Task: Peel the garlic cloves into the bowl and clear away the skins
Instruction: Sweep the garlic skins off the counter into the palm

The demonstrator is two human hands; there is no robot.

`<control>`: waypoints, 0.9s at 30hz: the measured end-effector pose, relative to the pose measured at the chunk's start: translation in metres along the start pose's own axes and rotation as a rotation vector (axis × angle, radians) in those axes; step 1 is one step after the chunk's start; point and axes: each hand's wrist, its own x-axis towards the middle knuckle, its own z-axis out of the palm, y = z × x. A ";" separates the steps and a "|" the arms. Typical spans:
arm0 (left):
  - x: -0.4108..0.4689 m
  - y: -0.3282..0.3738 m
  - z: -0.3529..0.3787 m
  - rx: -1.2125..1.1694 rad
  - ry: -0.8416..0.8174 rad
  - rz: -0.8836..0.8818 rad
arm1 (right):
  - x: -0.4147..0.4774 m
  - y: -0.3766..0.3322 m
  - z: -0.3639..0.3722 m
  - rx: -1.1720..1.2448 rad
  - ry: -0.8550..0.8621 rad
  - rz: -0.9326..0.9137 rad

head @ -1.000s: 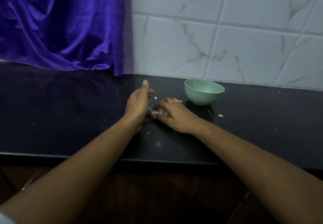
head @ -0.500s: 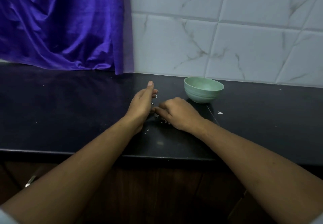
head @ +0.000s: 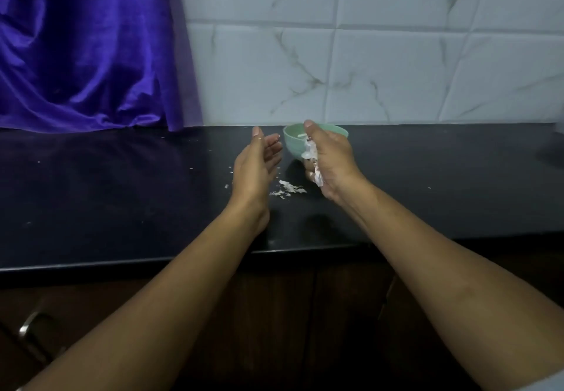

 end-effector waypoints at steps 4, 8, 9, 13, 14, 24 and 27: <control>-0.047 -0.014 0.065 -0.147 -0.145 -0.093 | -0.041 -0.022 -0.051 0.124 0.021 0.018; -0.097 -0.040 0.117 -0.211 -0.273 -0.138 | -0.092 -0.033 -0.115 0.152 0.070 0.009; -0.112 -0.051 0.131 -0.209 -0.303 -0.158 | -0.107 -0.034 -0.138 0.164 0.100 0.009; -0.163 -0.098 0.165 -0.167 -0.390 -0.224 | -0.154 -0.020 -0.212 0.159 0.220 0.038; -0.178 -0.115 0.173 -0.147 -0.408 -0.256 | -0.165 -0.009 -0.235 0.142 0.272 0.062; -0.261 -0.313 0.193 0.208 -0.415 -0.933 | -0.251 0.154 -0.389 0.188 0.722 0.676; -0.263 -0.370 0.192 0.270 -0.439 -1.150 | -0.264 0.199 -0.420 0.269 0.853 0.820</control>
